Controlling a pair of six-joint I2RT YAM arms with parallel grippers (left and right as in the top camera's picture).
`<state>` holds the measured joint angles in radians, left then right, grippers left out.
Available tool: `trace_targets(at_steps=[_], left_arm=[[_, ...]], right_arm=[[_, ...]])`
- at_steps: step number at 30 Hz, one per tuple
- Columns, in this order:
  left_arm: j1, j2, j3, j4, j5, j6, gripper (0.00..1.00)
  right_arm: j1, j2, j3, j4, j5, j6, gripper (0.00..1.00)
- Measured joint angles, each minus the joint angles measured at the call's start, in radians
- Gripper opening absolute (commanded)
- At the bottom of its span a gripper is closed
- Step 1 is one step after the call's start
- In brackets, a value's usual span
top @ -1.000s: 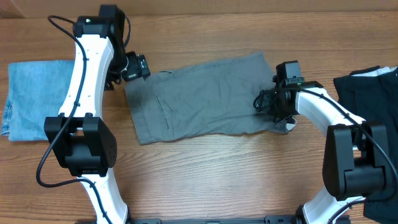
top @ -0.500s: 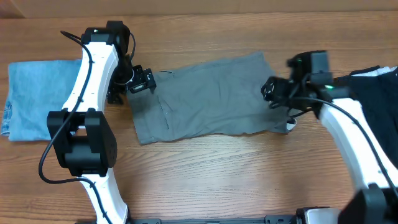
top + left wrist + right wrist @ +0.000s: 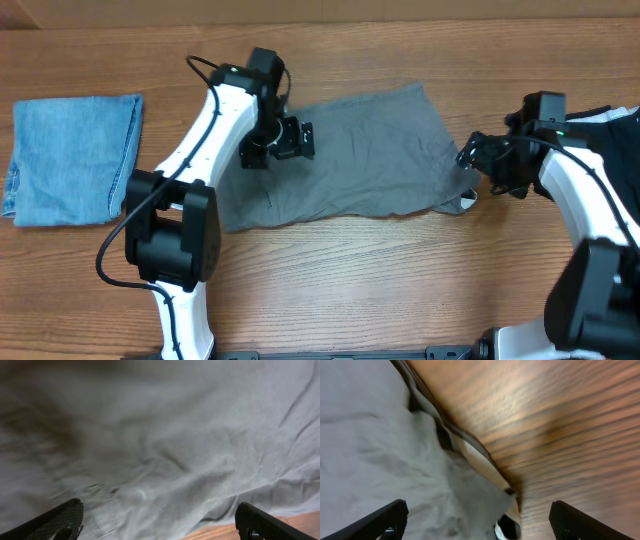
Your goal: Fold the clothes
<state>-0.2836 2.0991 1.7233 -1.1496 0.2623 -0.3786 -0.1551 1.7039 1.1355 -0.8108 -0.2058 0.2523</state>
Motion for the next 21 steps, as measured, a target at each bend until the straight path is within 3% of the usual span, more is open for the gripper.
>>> trace_targets(at_steps=[6, 16, 19, 21], left_arm=[[-0.01, 0.0, -0.071, 0.072, -0.011, -0.014, 1.0], [-0.01, 0.0, -0.192, 0.21, -0.012, -0.046, 1.0], [-0.01, 0.0, -0.2, 0.222, -0.013, -0.068, 1.0], [-0.01, 0.0, -0.2, 0.222, -0.013, -0.072, 1.0]], right_arm=[[-0.001, 0.147, -0.013, -0.005, -0.034, -0.022, 0.92], [0.004, 0.161, -0.006, -0.005, -0.159, -0.097, 0.89], [0.016, 0.171, -0.006, -0.005, -0.248, -0.145, 0.8], [0.019, 0.178, -0.013, -0.005, -0.287, -0.164, 0.66]])
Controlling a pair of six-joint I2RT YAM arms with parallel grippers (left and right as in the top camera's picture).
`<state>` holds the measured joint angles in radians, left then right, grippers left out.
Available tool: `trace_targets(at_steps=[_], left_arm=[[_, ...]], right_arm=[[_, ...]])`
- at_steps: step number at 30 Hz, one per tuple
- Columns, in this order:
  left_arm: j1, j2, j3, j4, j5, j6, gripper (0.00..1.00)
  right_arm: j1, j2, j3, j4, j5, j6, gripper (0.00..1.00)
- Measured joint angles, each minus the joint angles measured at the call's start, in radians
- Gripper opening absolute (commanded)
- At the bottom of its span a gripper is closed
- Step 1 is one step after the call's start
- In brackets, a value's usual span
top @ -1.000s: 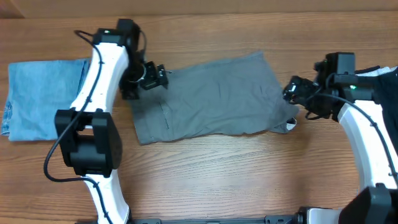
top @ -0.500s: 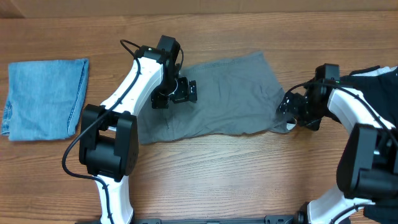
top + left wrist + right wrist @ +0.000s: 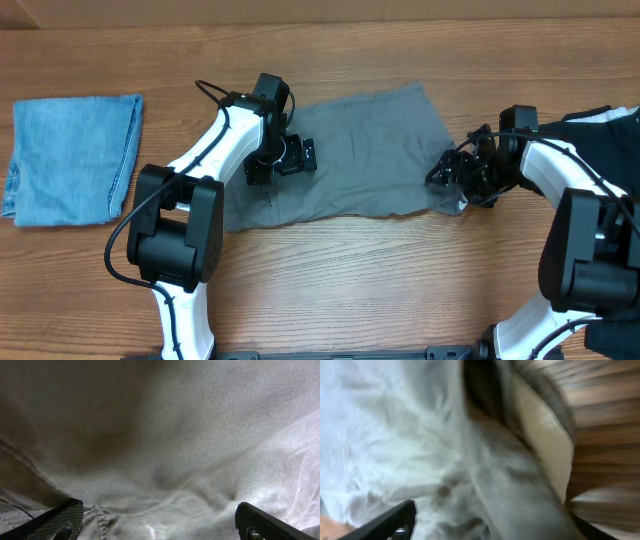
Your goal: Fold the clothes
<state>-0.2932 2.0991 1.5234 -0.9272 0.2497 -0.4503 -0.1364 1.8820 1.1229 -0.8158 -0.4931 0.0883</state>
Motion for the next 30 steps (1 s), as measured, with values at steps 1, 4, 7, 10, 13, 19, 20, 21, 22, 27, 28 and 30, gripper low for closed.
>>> trace_targets(at_steps=[1, 4, 7, 10, 13, 19, 20, 21, 22, 27, 28, 30], left_arm=[[0.0, 0.0, 0.0, 0.0, 0.0, 0.0, 1.0], [0.0, 0.0, 0.0, 0.001, 0.0, -0.004, 1.0], [0.0, 0.0, 0.0, 0.003, -0.002, -0.008, 1.0], [0.0, 0.0, -0.001, 0.005, -0.003, -0.014, 1.0], [0.0, 0.0, -0.001, 0.006, -0.003, -0.015, 1.0], [-0.001, 0.0, -0.001, 0.007, -0.004, -0.015, 0.99], [-0.001, 0.0, -0.001, 0.007, -0.004, -0.015, 0.99], [-0.001, 0.0, -0.001, 0.007, -0.004, -0.015, 0.98], [-0.001, 0.0, -0.001, 0.007, -0.003, -0.015, 0.97], [-0.008, 0.0, -0.001, 0.018, 0.003, -0.013, 0.93], [-0.009, 0.0, -0.001, 0.018, 0.005, -0.01, 0.93], [-0.011, -0.003, -0.001, 0.015, 0.005, -0.006, 0.93]], right_arm=[[0.0, 0.002, -0.001, 0.0, -0.012, -0.014, 0.58], [0.0, 0.012, -0.009, 0.0, -0.024, -0.019, 0.34], [0.001, 0.023, -0.017, 0.0, -0.028, -0.026, 0.1], [0.001, 0.026, -0.018, 0.003, -0.032, -0.026, 0.04], [0.001, 0.026, -0.018, 0.006, -0.034, -0.032, 0.04], [-0.022, 0.024, 0.002, -0.071, -0.039, -0.028, 0.04], [-0.035, 0.023, 0.011, -0.089, -0.042, -0.027, 0.04], [-0.047, 0.019, 0.022, -0.107, -0.039, -0.023, 0.04], [-0.055, 0.014, 0.027, -0.119, -0.037, -0.021, 0.04], [-0.069, -0.061, 0.043, -0.165, 0.022, -0.006, 0.04], [-0.069, -0.076, 0.045, -0.174, 0.032, -0.003, 0.04], [-0.069, -0.102, 0.046, -0.184, 0.051, 0.002, 0.04]])
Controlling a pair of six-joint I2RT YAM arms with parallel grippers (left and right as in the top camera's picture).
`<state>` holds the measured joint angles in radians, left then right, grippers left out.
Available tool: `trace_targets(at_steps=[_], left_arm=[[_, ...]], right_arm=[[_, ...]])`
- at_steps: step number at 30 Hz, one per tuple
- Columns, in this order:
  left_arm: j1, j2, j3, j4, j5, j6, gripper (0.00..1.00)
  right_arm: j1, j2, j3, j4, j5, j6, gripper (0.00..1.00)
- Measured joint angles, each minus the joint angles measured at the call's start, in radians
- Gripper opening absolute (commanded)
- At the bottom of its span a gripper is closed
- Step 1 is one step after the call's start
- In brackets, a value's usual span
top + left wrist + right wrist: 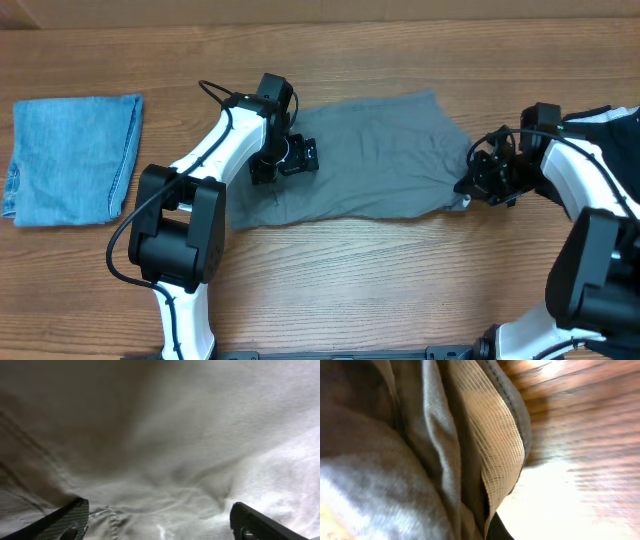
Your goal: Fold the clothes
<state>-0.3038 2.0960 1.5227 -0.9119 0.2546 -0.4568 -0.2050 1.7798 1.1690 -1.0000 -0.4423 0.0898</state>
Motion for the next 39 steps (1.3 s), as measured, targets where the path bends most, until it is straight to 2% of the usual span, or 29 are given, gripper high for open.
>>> trace_targets(at_steps=[5, 9, 13, 14, 15, 16, 18, 26, 39], left_arm=[[0.0, -0.055, 0.0, -0.015, -0.006, 0.011, 0.94], [0.0, -0.192, 0.007, -0.015, -0.008, 0.013, 0.96], [0.0, -0.32, 0.027, -0.015, -0.008, 0.013, 0.92], [0.0, -0.345, 0.031, -0.014, -0.008, 0.01, 0.86], [0.0, -0.359, 0.033, -0.014, -0.008, 0.006, 0.72], [0.0, -0.371, 0.035, -0.014, -0.008, -0.006, 0.54], [0.0, -0.376, 0.036, -0.01, -0.007, -0.022, 0.04], [-0.005, -0.312, 0.036, 0.085, 0.076, -0.1, 0.04], [-0.077, -0.145, 0.036, 0.208, 0.14, -0.167, 0.04]], right_arm=[[-0.005, -0.061, 0.002, -0.018, 0.045, 0.008, 0.04], [-0.005, -0.102, 0.004, -0.029, 0.059, 0.011, 0.04], [-0.003, -0.116, 0.005, -0.058, 0.064, 0.011, 0.04], [-0.001, -0.117, 0.005, -0.06, 0.066, 0.011, 0.04], [0.004, -0.118, 0.005, -0.06, 0.068, 0.012, 0.04], [0.011, -0.119, 0.005, -0.058, 0.071, 0.011, 0.04], [0.043, -0.122, 0.006, -0.053, 0.09, 0.013, 0.04], [0.197, -0.122, 0.015, -0.042, 0.175, 0.03, 0.04], [0.246, -0.122, 0.016, -0.069, 0.264, 0.056, 0.04]])
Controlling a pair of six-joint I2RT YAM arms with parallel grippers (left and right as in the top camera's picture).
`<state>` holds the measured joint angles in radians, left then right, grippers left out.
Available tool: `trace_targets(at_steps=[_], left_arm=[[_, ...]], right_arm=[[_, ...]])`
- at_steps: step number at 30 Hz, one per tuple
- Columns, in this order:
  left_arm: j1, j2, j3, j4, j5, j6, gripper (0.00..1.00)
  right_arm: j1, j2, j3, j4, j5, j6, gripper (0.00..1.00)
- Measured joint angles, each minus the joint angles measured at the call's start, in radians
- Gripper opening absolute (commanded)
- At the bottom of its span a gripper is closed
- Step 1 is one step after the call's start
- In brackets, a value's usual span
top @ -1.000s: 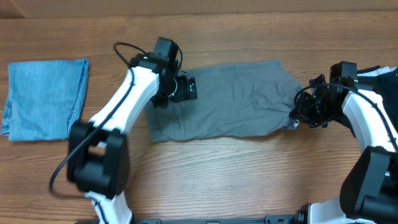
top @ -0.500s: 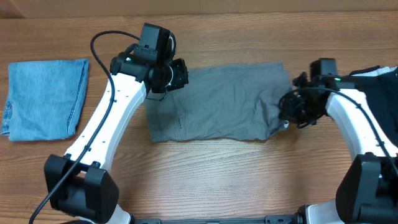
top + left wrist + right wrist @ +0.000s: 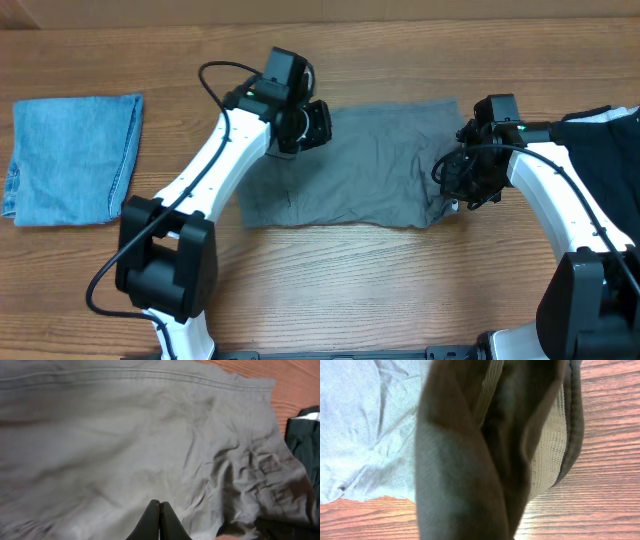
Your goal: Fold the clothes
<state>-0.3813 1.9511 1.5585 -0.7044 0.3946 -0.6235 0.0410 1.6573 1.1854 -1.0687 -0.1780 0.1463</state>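
A grey garment lies spread across the middle of the wooden table. My left gripper sits at its top left corner, the fingers pressed together and pinching the fabric. My right gripper is at the garment's right edge, shut on it. In the right wrist view, a raised dark fold of grey cloth with a mesh lining hangs in front of the camera and hides the fingers.
A folded blue denim piece lies at the far left of the table. A pile of black clothing lies at the right edge, also showing as a dark patch in the left wrist view.
My left gripper was open, pressed on the garment's left part; now it is shut at the top left corner, farther back and right. The garment has shifted right and its right edge is bunched up.
Both grippers were open at the garment, the left over its left part and the right beside its right edge. The right then went onto that edge and closed on it. Now both are shut on the cloth, and the garment lies narrower and farther right.
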Motion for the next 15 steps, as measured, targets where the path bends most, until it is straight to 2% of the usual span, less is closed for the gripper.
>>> trace_targets(at_steps=[15], left_arm=[[-0.037, 0.059, 0.0, -0.009, 0.013, -0.005, 0.04]], right_arm=[[0.002, 0.0, -0.002, 0.082, 0.01, 0.119, 0.04]])
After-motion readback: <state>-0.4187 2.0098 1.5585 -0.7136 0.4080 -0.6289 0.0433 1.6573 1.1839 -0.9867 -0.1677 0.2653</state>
